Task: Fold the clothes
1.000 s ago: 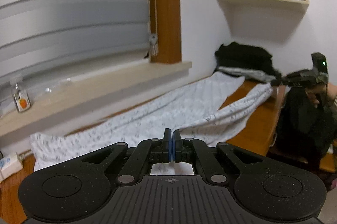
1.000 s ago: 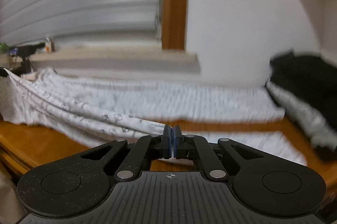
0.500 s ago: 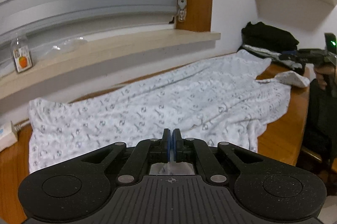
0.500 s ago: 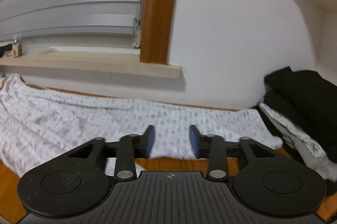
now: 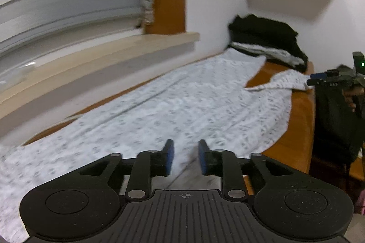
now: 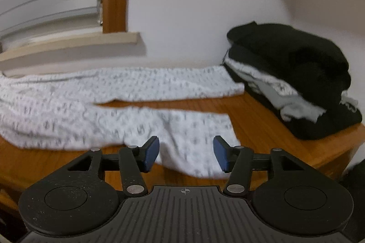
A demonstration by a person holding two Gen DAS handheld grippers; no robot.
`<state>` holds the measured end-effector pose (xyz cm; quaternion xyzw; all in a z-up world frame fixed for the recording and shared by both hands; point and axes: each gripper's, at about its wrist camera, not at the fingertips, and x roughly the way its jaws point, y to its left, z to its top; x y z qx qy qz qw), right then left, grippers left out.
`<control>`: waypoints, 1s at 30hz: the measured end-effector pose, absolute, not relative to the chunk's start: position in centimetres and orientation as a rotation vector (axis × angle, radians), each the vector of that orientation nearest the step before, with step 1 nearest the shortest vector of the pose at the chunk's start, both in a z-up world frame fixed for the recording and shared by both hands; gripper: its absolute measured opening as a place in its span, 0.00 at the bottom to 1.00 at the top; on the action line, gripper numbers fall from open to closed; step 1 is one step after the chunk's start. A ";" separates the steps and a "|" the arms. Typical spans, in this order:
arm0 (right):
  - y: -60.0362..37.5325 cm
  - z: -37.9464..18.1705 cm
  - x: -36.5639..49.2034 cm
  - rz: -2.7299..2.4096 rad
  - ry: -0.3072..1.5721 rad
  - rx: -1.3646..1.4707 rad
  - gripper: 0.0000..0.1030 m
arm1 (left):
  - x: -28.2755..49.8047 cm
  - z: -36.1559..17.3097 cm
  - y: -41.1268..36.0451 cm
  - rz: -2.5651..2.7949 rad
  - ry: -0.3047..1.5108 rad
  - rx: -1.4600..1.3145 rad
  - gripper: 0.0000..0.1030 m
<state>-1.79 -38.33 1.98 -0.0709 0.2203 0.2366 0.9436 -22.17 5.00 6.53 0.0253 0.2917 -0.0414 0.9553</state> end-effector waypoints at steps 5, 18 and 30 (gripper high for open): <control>-38.7 0.7 -1.8 0.531 0.465 -0.144 0.58 | -19.2 5.1 3.3 -0.134 0.637 0.062 0.38; -39.5 1.3 0.9 0.488 0.392 -0.125 0.02 | -17.9 5.7 2.8 -0.193 0.593 0.052 0.01; -42.6 12.0 -0.5 0.367 0.175 -0.141 0.02 | -19.4 12.1 4.3 -0.215 0.409 -0.004 0.01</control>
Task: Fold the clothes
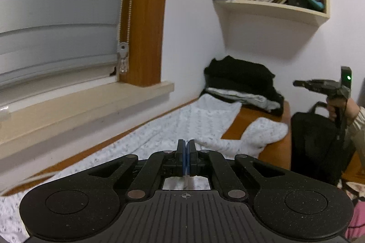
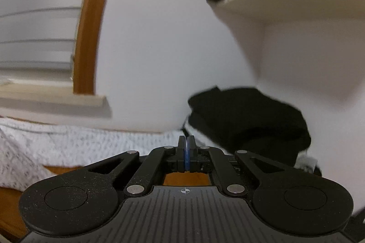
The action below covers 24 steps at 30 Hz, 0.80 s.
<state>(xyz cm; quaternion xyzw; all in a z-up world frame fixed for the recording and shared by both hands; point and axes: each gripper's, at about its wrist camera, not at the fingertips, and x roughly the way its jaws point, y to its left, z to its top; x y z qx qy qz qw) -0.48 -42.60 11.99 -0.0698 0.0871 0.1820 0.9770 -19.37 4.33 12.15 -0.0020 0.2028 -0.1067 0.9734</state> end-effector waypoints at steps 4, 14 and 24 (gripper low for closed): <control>-40.6 10.4 0.7 0.468 0.264 -0.166 0.04 | -18.8 11.6 4.4 -0.229 0.439 -0.003 0.01; -41.3 2.6 6.1 0.459 0.549 0.067 0.50 | -20.1 8.6 5.0 -0.230 0.531 -0.013 0.12; -40.0 4.7 5.9 0.512 0.442 0.094 0.04 | -20.4 5.7 7.6 -0.161 0.617 -0.017 0.40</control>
